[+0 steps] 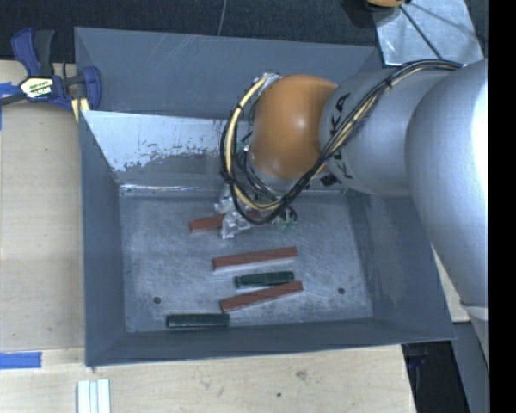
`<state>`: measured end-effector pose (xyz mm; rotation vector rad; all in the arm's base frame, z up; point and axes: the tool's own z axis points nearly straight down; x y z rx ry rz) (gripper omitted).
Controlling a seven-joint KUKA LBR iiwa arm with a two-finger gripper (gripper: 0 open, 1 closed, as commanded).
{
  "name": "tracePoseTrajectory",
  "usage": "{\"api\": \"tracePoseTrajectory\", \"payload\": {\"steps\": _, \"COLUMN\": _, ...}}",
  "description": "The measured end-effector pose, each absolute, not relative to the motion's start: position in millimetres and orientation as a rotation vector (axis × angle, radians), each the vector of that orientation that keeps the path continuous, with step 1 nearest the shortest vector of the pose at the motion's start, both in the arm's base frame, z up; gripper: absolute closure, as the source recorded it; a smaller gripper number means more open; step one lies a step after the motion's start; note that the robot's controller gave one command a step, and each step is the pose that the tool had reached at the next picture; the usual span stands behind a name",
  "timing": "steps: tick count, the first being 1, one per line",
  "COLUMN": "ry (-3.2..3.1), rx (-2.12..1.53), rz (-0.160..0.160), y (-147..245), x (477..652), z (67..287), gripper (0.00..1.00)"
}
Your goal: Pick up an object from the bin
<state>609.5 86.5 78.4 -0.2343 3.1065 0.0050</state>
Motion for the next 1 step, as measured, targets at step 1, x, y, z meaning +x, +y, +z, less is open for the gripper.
{"api": "tracePoseTrajectory", "payload": {"steps": 1, "ry": 3.129, "rx": -0.236, "rz": 0.0, "y": 85.9, "x": 599.4, "z": 219.0, "gripper": 1.0}}
